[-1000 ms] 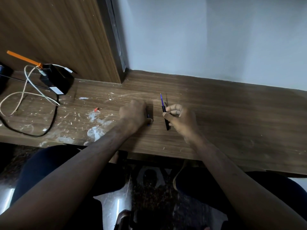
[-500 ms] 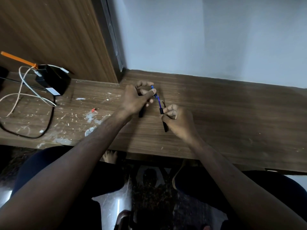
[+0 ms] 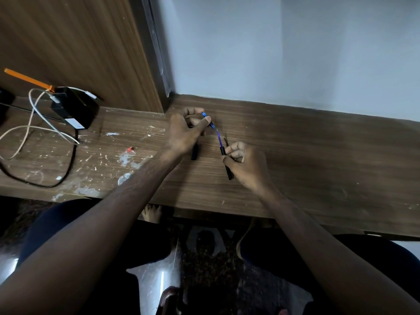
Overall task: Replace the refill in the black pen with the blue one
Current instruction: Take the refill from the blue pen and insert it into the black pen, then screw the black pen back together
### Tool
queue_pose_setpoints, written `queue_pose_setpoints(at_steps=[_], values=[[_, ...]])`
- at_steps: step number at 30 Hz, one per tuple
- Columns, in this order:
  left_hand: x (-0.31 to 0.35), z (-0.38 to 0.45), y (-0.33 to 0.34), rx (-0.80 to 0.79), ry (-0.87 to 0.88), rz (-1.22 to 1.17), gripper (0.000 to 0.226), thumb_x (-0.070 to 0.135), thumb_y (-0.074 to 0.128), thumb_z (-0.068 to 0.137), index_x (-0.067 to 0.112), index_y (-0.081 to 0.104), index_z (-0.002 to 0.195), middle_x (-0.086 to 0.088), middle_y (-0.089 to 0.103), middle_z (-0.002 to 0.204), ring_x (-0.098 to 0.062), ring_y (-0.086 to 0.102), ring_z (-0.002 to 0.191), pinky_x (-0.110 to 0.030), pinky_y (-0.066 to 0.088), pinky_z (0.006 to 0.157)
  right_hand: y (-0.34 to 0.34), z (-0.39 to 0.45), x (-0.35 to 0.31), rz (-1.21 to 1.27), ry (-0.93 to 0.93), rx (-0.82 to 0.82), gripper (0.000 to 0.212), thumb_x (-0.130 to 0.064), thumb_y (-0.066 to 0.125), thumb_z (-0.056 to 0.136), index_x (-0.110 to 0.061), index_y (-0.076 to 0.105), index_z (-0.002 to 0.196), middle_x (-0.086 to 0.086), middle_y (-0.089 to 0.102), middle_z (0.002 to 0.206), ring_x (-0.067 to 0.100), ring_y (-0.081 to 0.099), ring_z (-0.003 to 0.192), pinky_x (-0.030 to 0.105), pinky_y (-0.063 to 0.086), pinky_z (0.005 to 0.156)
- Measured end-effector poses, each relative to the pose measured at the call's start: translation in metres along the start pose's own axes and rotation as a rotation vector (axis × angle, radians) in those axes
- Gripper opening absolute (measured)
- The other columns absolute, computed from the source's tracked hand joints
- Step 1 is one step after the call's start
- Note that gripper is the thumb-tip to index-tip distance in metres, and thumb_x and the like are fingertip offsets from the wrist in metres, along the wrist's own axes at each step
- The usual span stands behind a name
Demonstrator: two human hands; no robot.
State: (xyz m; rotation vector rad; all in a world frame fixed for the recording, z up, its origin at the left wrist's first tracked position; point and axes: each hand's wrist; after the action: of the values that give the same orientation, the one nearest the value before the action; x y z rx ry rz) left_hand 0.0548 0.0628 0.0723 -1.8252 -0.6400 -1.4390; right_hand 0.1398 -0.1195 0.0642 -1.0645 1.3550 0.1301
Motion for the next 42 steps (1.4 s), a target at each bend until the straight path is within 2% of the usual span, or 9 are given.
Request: queue_pose_setpoints(at_steps=[4, 11, 16, 19, 25, 28, 34, 39, 42], values=[[0.001, -0.001, 0.001, -0.014, 0.013, 0.053, 0.024, 0.035, 0.081, 0.092, 0.024, 0.074, 0.113, 0.008, 0.082, 0.076, -0.001, 0.071, 0.062, -0.022, 0.050, 0.061, 0.000, 0.000, 0.000, -0.021, -0.011, -0.013, 0.015, -0.016, 0.080, 0.091, -0.017, 0.077, 0.105, -0.018, 0.073, 0.076, -0.009, 0.069, 0.067, 0.010, 0.051, 0.069], [0.004, -0.004, 0.001, -0.036, 0.023, 0.105, 0.011, 0.031, 0.082, 0.093, 0.024, 0.076, 0.099, 0.010, 0.073, 0.066, -0.004, 0.069, 0.064, -0.026, 0.053, 0.069, -0.001, 0.000, -0.001, -0.023, -0.009, -0.013, 0.013, -0.016, 0.080, 0.090, -0.018, 0.077, 0.103, -0.017, 0.073, 0.074, -0.013, 0.066, 0.062, 0.006, 0.045, 0.063], [0.005, -0.005, 0.000, -0.052, 0.069, 0.153, 0.008, 0.029, 0.082, 0.093, 0.026, 0.075, 0.093, 0.012, 0.073, 0.065, -0.006, 0.070, 0.066, -0.033, 0.061, 0.075, -0.003, -0.002, -0.005, -0.003, -0.017, 0.013, 0.013, -0.015, 0.080, 0.090, -0.016, 0.078, 0.103, -0.010, 0.078, 0.083, 0.010, 0.078, 0.077, 0.031, 0.063, 0.076], [0.006, -0.006, 0.000, -0.072, 0.047, 0.140, 0.008, 0.028, 0.082, 0.094, 0.026, 0.074, 0.092, 0.008, 0.074, 0.071, -0.012, 0.071, 0.072, -0.042, 0.063, 0.084, -0.002, -0.002, -0.005, -0.003, -0.035, 0.044, 0.011, -0.017, 0.080, 0.089, -0.018, 0.079, 0.100, -0.012, 0.077, 0.080, 0.011, 0.077, 0.076, 0.034, 0.064, 0.077], [0.005, -0.011, 0.003, -0.224, 0.007, 0.157, 0.011, 0.032, 0.084, 0.091, 0.025, 0.079, 0.097, -0.004, 0.082, 0.080, -0.005, 0.068, 0.070, -0.028, 0.056, 0.078, -0.001, 0.000, -0.005, 0.056, -0.006, 0.100, 0.008, -0.018, 0.074, 0.094, -0.020, 0.077, 0.102, -0.003, 0.080, 0.086, 0.019, 0.079, 0.077, 0.051, 0.066, 0.076], [0.006, -0.015, 0.007, -0.242, -0.052, 0.077, 0.011, 0.030, 0.083, 0.092, 0.023, 0.079, 0.099, -0.009, 0.081, 0.085, -0.008, 0.066, 0.068, -0.024, 0.050, 0.065, 0.000, -0.001, -0.005, 0.062, -0.007, 0.115, 0.009, -0.017, 0.072, 0.096, -0.020, 0.076, 0.104, -0.002, 0.081, 0.088, 0.019, 0.079, 0.077, 0.053, 0.065, 0.078], [0.004, -0.014, 0.009, -0.247, -0.092, -0.030, 0.011, 0.023, 0.085, 0.091, 0.018, 0.080, 0.099, 0.003, 0.077, 0.073, 0.002, 0.063, 0.058, -0.010, 0.045, 0.055, 0.002, -0.001, -0.004, 0.136, -0.012, 0.140, 0.014, -0.019, 0.067, 0.101, -0.032, 0.071, 0.101, -0.010, 0.080, 0.085, 0.004, 0.076, 0.072, 0.032, 0.061, 0.071], [0.005, -0.015, 0.012, -0.262, -0.123, -0.087, 0.013, 0.020, 0.083, 0.093, 0.013, 0.080, 0.102, -0.013, 0.079, 0.093, -0.007, 0.062, 0.067, -0.014, 0.049, 0.063, 0.004, 0.003, 0.000, 0.174, 0.031, 0.186, 0.020, -0.024, 0.083, 0.089, -0.019, 0.075, 0.107, -0.006, 0.080, 0.089, 0.004, 0.076, 0.079, 0.020, 0.059, 0.072], [0.005, -0.015, 0.014, -0.275, -0.121, -0.137, 0.020, 0.015, 0.079, 0.096, 0.004, 0.078, 0.112, -0.026, 0.079, 0.112, -0.011, 0.061, 0.072, -0.019, 0.050, 0.071, 0.005, 0.003, 0.001, 0.173, 0.034, 0.168, 0.010, -0.026, 0.076, 0.097, -0.018, 0.076, 0.103, -0.005, 0.080, 0.085, 0.004, 0.073, 0.070, 0.021, 0.056, 0.068]])
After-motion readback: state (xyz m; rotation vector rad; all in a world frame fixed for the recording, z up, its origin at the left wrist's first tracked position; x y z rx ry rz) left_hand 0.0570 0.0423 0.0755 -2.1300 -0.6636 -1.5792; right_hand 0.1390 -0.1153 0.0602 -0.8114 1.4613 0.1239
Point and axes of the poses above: each hand's wrist, its own z-axis towards the middle knuckle, its own y-axis out of the palm, x = y × z
